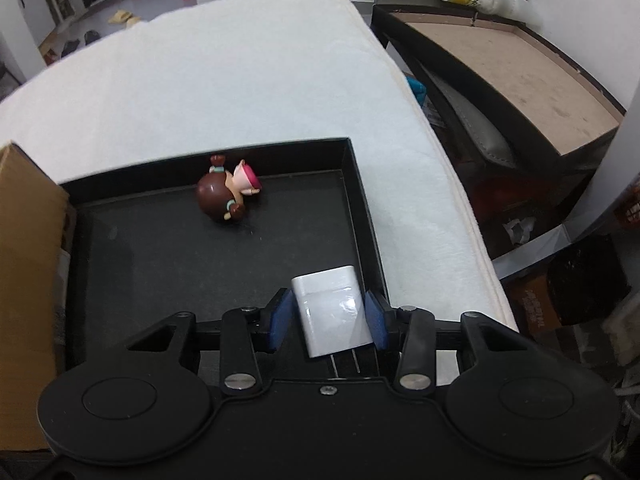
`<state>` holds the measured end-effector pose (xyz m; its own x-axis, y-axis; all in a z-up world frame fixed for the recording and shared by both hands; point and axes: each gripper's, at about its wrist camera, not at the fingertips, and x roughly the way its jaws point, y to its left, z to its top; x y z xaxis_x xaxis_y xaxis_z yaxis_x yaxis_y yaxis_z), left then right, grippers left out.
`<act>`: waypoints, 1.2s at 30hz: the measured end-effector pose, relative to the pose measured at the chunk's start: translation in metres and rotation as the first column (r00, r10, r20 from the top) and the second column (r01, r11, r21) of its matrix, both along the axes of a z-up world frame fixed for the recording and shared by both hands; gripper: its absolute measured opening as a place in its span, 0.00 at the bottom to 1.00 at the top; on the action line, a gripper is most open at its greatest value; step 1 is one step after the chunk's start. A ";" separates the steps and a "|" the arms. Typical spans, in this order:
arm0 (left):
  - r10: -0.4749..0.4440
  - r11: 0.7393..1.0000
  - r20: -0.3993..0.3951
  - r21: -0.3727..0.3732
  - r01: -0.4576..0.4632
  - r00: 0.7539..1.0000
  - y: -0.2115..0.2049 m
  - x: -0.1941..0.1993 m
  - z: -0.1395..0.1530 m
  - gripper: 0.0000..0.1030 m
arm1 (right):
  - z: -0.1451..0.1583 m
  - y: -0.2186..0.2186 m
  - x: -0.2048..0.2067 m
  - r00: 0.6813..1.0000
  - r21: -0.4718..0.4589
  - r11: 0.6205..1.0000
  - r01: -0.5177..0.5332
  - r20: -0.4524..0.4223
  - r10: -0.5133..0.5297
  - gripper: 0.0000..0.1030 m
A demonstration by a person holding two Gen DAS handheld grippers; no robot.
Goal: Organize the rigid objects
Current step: 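Grasp the white plug charger on the tray with the right tool, then carry the white charger into the box and release it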
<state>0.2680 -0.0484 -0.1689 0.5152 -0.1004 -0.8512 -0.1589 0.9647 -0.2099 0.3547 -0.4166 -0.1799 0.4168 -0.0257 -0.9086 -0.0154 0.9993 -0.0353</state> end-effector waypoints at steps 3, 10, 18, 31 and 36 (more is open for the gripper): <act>0.002 1.000 0.000 0.003 -0.002 1.000 -0.001 0.000 -0.001 0.16 | -0.011 -0.003 0.000 0.999 0.031 0.999 0.018 -0.033 -0.017 0.36; 0.002 1.000 -0.004 0.006 -0.002 1.000 -0.001 0.001 -0.004 0.16 | -0.001 0.002 -0.009 1.000 0.033 0.999 0.014 -0.015 -0.014 0.35; 0.004 1.000 0.002 0.006 -0.004 1.000 -0.001 0.000 -0.004 0.16 | 0.024 0.013 -0.014 1.000 0.048 0.999 -0.020 0.021 0.019 0.35; 0.019 1.000 0.007 -0.018 -0.019 1.000 0.003 -0.003 -0.001 0.17 | 0.082 0.049 -0.016 0.991 0.111 0.990 -0.085 0.113 0.072 0.35; 0.026 0.999 0.012 -0.026 -0.026 1.000 0.004 -0.004 0.001 0.18 | 0.097 0.067 -0.017 0.984 0.116 0.986 -0.121 0.145 0.103 0.35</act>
<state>0.2642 -0.0442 -0.1678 0.5285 -0.1083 -0.8420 -0.1813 0.9546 -0.2365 0.3373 -0.3493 -0.0827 0.5324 0.1378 -0.8352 -0.1312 0.9882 0.0794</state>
